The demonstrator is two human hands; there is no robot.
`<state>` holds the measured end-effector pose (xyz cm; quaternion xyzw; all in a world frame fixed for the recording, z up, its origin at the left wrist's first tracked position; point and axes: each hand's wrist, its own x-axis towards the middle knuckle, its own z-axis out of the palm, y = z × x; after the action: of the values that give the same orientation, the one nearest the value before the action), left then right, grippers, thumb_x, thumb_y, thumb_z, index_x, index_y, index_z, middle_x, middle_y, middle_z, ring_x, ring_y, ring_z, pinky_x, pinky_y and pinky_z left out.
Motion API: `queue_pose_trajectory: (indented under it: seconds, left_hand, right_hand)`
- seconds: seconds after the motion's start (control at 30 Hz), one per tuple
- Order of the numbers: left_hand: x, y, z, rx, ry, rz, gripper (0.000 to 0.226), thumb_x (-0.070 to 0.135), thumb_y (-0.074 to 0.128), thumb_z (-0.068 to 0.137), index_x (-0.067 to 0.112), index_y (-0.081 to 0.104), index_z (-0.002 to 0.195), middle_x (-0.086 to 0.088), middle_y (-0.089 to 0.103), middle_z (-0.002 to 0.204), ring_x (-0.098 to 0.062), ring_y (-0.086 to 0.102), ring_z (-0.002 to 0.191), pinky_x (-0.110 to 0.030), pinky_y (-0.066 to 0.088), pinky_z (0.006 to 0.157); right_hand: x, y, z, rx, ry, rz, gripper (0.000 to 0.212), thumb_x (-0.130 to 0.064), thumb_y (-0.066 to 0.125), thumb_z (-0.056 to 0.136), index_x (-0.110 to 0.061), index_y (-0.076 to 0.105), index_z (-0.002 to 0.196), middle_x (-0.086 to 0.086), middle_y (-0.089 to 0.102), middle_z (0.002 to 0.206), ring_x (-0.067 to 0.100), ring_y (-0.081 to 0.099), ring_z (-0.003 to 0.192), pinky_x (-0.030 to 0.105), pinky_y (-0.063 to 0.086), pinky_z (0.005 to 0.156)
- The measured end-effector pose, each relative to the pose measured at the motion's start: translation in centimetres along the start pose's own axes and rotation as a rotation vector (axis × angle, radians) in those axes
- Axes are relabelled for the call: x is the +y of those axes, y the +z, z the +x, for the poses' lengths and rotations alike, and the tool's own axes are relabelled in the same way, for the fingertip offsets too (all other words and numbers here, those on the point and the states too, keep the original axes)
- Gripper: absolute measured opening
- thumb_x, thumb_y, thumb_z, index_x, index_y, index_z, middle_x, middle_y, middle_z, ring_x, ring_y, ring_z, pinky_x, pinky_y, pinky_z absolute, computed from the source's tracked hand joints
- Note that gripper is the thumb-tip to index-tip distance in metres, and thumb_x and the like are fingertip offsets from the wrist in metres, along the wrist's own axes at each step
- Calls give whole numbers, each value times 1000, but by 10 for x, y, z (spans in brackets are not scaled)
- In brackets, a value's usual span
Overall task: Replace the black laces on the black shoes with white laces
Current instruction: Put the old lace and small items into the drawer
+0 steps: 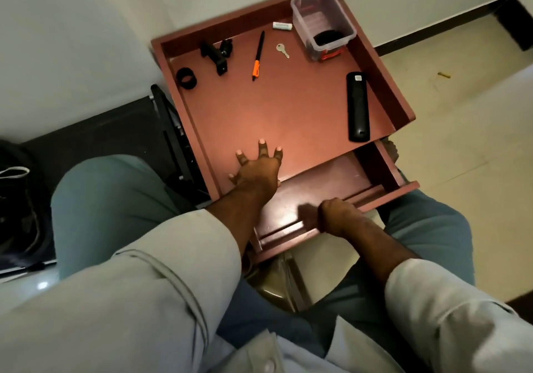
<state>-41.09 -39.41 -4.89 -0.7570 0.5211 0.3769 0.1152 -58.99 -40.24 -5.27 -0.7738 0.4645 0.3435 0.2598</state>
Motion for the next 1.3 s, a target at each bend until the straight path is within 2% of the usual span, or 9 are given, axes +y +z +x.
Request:
queue_pose_trajectory:
  seconds: [0.2,0.3,0.4,0.5,0.57,0.77,0.87,1.13,1.3]
  left_hand:
    - [-4,-4,5,-5,-13,-15,83,24,64,92,40,9,153,2,-14,163,-56,-3,141,-74,23,105]
    - [1,-7,11,11,21,57,81,26,70,87,28,22,152,-15,4,162,-53,21,140,-64,19,113]
    - [16,-16,17,156,71,75,57,35,69,87,12,48,135,-21,35,148,-45,39,131,-49,37,106]
    - [37,-28,28,174,97,20,76,33,71,86,21,29,148,-12,12,159,-51,16,141,-54,35,108]
    - [51,-32,38,122,69,-43,85,38,76,80,21,28,148,-13,14,158,-53,15,140,-61,32,109]
    - [72,-30,53,55,-50,-146,86,33,72,86,17,21,152,-13,-4,162,-58,-2,141,-79,23,98]
    - [73,-30,54,63,-63,-142,85,30,74,85,17,23,152,-13,-3,162,-58,-1,141,-79,25,98]
    - [75,-35,63,38,-56,-36,71,31,78,80,7,44,136,-21,7,160,-60,20,136,-73,34,99]
    - [80,-35,64,70,-73,7,82,31,81,76,2,40,141,-23,11,159,-61,27,133,-70,40,95]
  right_hand:
    - [0,5,1,-46,-4,11,23,-19,63,88,-9,67,109,11,67,110,25,64,101,29,47,80]
    - [5,-3,2,-73,0,121,23,-20,62,89,-3,68,103,15,69,102,24,67,95,28,51,79]
    - [24,-24,11,254,18,426,23,-27,60,92,-8,71,86,9,69,84,22,66,77,32,54,71]
    - [45,-65,20,649,97,652,19,-26,61,93,-10,70,95,8,69,92,21,63,83,27,45,72]
    - [56,-95,32,733,155,687,26,-27,63,92,-7,68,107,12,69,104,25,64,92,28,47,79]
    - [79,-130,92,642,339,535,65,-51,72,79,-7,56,125,16,57,120,34,59,107,43,53,87]
    - [82,-133,105,635,336,494,67,-43,75,79,-5,53,129,17,50,125,36,54,113,46,50,92]
    - [130,-96,37,518,-278,308,51,-16,73,80,-15,56,128,5,56,118,22,49,115,29,35,96]
    - [147,-67,22,243,-341,2,60,-17,66,86,-28,45,141,1,49,130,20,45,122,34,41,101]
